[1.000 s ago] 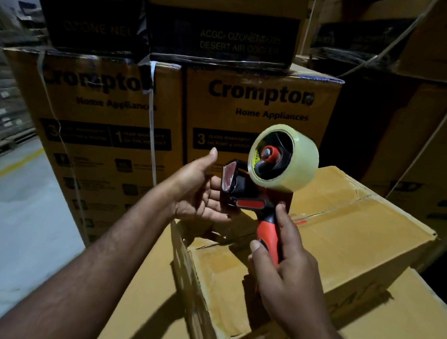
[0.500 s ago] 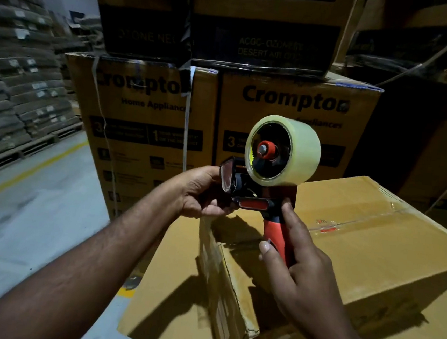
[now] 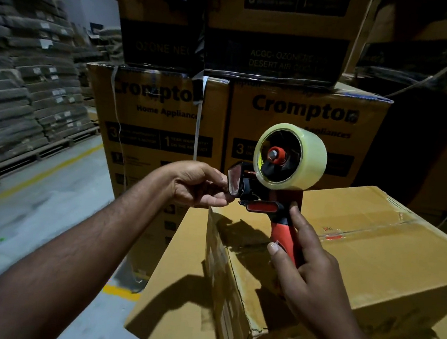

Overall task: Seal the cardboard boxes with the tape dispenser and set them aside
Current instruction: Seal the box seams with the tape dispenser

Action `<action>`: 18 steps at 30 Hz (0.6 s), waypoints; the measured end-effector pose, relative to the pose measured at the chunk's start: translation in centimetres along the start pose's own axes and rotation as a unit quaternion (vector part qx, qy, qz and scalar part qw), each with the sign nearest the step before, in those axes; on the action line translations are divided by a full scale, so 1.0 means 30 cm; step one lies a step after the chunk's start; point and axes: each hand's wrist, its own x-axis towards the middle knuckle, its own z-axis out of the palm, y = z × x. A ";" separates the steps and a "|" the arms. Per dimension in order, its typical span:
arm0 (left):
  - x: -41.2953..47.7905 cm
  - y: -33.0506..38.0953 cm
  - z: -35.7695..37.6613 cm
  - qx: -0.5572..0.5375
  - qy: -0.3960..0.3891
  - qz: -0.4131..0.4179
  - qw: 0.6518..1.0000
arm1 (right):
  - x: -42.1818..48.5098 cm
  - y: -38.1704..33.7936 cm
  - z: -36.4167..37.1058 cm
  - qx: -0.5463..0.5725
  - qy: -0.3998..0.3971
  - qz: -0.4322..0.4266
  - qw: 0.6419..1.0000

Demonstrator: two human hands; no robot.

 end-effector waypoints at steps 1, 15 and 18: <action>0.000 0.005 0.005 0.006 -0.001 -0.009 1.000 | 0.002 0.000 -0.001 -0.002 -0.004 0.000 1.000; 0.096 0.017 -0.005 0.376 0.178 0.095 0.904 | 0.054 0.002 0.053 -0.087 -0.092 0.041 0.991; 0.140 0.027 -0.041 0.453 0.273 0.163 0.833 | 0.055 -0.005 0.060 -0.096 -0.101 0.050 0.989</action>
